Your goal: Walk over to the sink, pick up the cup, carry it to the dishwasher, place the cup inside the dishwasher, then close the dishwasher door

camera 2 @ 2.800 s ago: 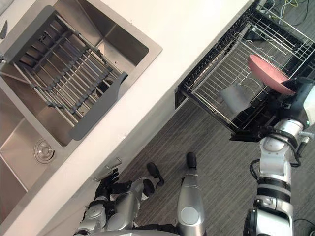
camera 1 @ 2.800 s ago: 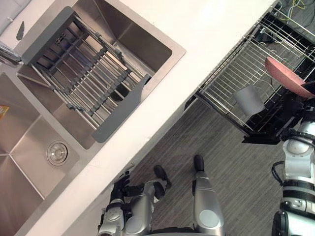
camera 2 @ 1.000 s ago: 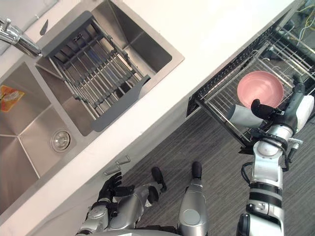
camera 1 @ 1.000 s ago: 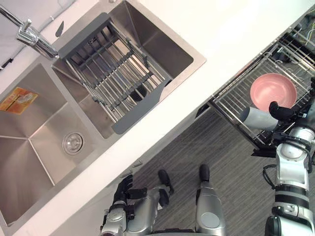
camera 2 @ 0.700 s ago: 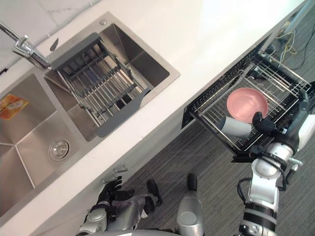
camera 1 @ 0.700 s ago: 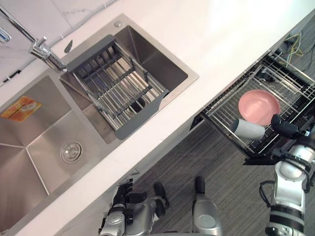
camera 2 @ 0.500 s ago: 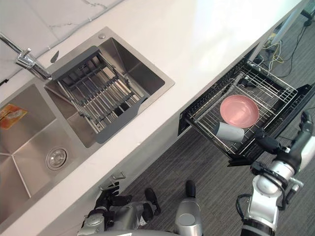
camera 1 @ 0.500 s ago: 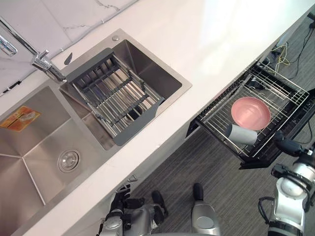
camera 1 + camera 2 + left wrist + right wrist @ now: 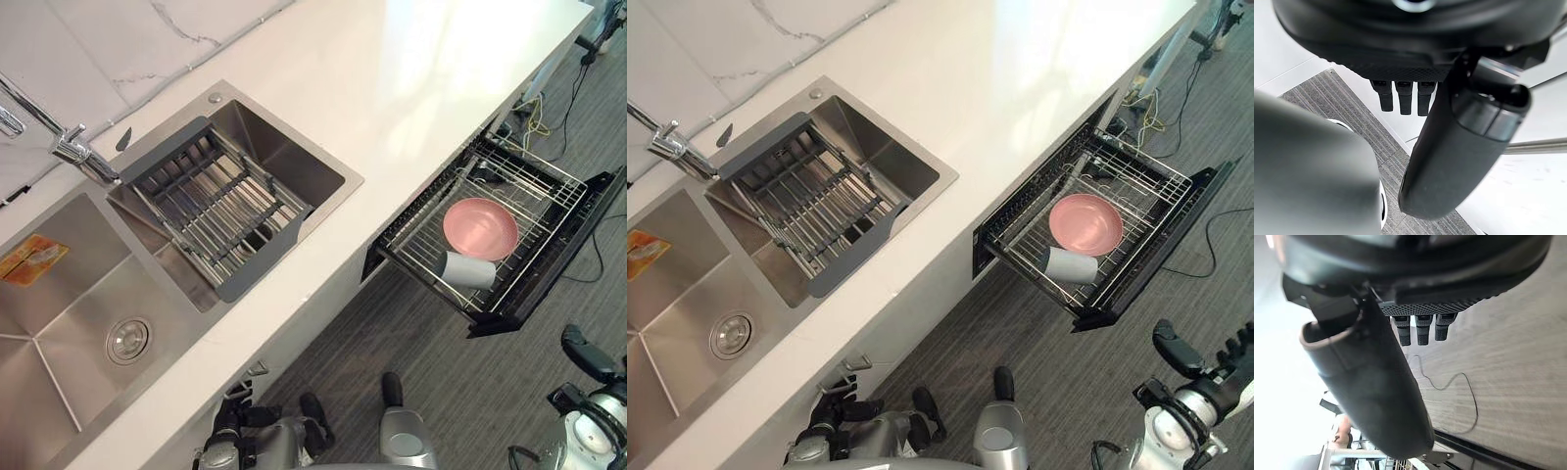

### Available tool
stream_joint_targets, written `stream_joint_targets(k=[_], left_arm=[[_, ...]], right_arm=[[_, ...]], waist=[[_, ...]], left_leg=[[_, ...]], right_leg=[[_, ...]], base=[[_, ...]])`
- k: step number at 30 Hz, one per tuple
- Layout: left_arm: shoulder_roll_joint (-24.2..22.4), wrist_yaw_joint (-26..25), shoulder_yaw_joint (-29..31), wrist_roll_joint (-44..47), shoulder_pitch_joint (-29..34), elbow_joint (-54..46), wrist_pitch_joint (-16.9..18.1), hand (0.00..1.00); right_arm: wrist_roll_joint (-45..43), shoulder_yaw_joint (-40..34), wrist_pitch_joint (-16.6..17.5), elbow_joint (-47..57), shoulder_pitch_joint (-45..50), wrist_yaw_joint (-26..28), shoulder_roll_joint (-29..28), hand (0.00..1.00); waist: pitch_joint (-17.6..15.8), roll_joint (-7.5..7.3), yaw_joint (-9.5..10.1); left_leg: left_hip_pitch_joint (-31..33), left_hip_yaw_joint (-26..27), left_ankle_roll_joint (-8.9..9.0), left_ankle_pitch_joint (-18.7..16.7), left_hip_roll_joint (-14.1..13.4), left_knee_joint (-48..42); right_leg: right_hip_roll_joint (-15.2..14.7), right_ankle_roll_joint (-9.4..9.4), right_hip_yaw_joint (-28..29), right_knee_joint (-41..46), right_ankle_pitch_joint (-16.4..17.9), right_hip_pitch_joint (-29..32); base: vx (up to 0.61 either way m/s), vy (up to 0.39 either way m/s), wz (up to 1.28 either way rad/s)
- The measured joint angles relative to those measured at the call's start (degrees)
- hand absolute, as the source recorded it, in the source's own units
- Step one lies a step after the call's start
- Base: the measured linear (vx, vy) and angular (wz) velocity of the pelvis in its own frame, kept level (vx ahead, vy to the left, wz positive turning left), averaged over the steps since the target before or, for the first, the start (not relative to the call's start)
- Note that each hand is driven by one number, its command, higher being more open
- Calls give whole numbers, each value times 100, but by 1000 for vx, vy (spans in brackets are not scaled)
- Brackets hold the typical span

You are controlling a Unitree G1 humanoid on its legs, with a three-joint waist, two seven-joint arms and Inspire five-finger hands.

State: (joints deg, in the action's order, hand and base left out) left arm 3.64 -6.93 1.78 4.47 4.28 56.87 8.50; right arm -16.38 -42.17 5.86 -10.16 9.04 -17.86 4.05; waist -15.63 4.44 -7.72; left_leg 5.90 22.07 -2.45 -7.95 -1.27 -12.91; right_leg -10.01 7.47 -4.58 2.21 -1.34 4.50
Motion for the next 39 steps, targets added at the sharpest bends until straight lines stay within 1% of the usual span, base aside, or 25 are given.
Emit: stream_joint_targets(k=[2,4,6,10,13,16,20,23,26,28,30,34,38,39], left_arm=[[0,45,35,1,25,-7,0,90],[4,98,69,2,35,-7,-2,90],[8,114,69,2,35,-8,-1,90],[17,227,74,4,91,-8,-7,90],[19,245,74,4,93,-12,-10,90],[23,268,75,4,92,-31,-10,90],[32,328,82,2,91,-59,7,90],[32,357,57,-4,92,-67,60,90],[32,376,36,-16,93,-64,114,90],[31,384,23,-16,96,-47,155,90],[31,383,19,-16,98,-47,177,90],[16,382,13,-16,103,-46,185,90],[21,376,10,-14,99,-64,206,90],[27,376,10,-14,85,-111,220,90]], right_arm=[[-487,21,62,-160,-1,256,14,90],[-1063,197,144,-430,6,595,113,90],[-1398,321,176,-628,-1,823,182,90],[-1736,587,203,-950,-52,1161,322,90],[-1776,727,206,-1120,-192,1291,393,90],[-1775,901,208,-1232,-256,1312,513,90],[-1777,908,208,-1340,-415,1331,555,90],[-1778,1058,210,-1399,-519,1314,712,90],[-1778,1073,228,-1405,-712,1246,798,90],[-1790,1062,274,-1433,-893,1028,859,90],[-1806,1024,355,-1551,-952,909,895,90],[-1836,986,371,-1706,-1315,728,996,90],[-1838,1001,434,-1851,-1532,659,1065,90],[-1837,1025,434,-1861,-1611,652,1080,90]], waist=[[26,2,12],[27,3,33],[31,6,46],[134,49,76],[139,57,90],[141,60,132],[142,66,199],[132,93,218],[115,158,223],[119,244,231],[102,296,234],[29,416,263],[-28,442,279],[-121,443,280]], left_leg=[[-14,47,1,0,-4,8],[-47,111,1,-1,-4,25],[-52,120,2,-1,-3,25],[-58,120,0,1,3,38],[-60,118,-3,6,4,40],[-57,116,-5,8,8,42],[-37,90,-8,11,20,47],[1,57,-15,16,38,54],[57,29,-32,28,58,53],[127,-44,-41,51,76,53],[178,-109,-48,73,87,53],[223,-146,-45,111,90,54],[356,-184,-46,155,93,50],[361,-197,-51,164,94,44]], right_leg=[[2,0,44,22,1,22],[3,-5,109,79,14,62],[1,-7,119,87,15,67],[-3,-5,116,88,15,74],[-3,-4,112,89,14,78],[-6,-3,111,89,15,95],[-15,8,86,92,25,107],[-33,22,54,124,53,142],[-54,35,34,197,91,214],[-68,38,-35,200,94,246],[-79,37,-98,204,96,257],[-87,26,-130,279,121,312],[-96,24,-162,327,131,454],[-99,23,-174,345,131,455]], base=[[-31,3,-13],[-51,10,-15],[-45,6,-4],[-16,1,0],[0,0,0],[-10,0,0],[-8,1,2],[-16,1,6],[-9,4,6],[-3,-2,16],[-12,-7,17],[-35,-9,6],[-61,-11,6],[-32,-3,5]])
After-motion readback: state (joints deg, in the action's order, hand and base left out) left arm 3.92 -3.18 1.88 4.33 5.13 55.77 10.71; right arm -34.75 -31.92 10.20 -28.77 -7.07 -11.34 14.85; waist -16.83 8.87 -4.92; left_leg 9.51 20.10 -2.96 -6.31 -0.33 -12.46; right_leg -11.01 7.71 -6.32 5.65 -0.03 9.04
